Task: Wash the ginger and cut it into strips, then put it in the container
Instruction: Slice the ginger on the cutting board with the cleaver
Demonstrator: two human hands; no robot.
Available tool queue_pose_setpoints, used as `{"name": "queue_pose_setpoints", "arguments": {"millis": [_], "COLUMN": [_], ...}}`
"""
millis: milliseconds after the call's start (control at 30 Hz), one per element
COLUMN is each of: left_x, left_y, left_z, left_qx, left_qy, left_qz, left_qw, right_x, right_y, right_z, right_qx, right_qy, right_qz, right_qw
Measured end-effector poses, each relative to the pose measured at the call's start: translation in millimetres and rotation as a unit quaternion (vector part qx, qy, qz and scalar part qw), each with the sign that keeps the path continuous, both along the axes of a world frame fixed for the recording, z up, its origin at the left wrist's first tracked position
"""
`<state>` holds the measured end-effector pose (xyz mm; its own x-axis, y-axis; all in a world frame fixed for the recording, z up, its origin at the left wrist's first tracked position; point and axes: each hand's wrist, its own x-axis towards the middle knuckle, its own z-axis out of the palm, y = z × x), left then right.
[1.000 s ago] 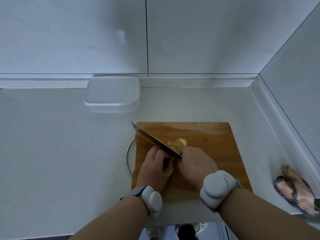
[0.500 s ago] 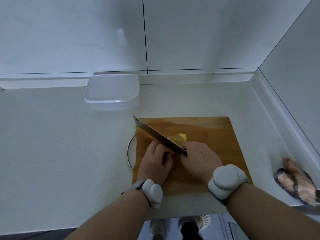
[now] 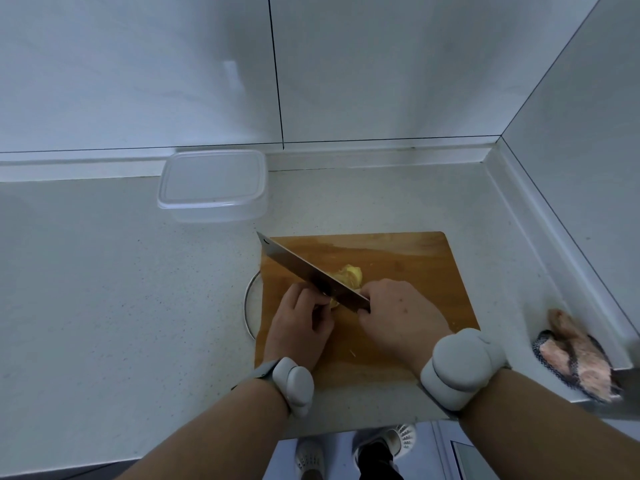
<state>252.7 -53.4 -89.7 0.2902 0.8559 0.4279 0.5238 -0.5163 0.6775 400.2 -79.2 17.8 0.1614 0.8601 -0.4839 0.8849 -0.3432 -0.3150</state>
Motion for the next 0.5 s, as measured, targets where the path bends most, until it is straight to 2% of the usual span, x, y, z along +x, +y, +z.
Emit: {"name": "queue_pose_setpoints", "arguments": {"millis": [500], "left_x": [-1.0], "left_y": [0.7], "left_z": [-1.2], "left_qx": [-0.008], "left_qy": [-0.003], "left_qz": [0.003], "left_qw": [1.0], "right_x": [-8.3], "right_y": [10.3], "right_z": [-7.9], "right_qx": [-0.014], "right_qy": [-0.042], "right_qz": [0.009], "right_qw": [0.999]}}
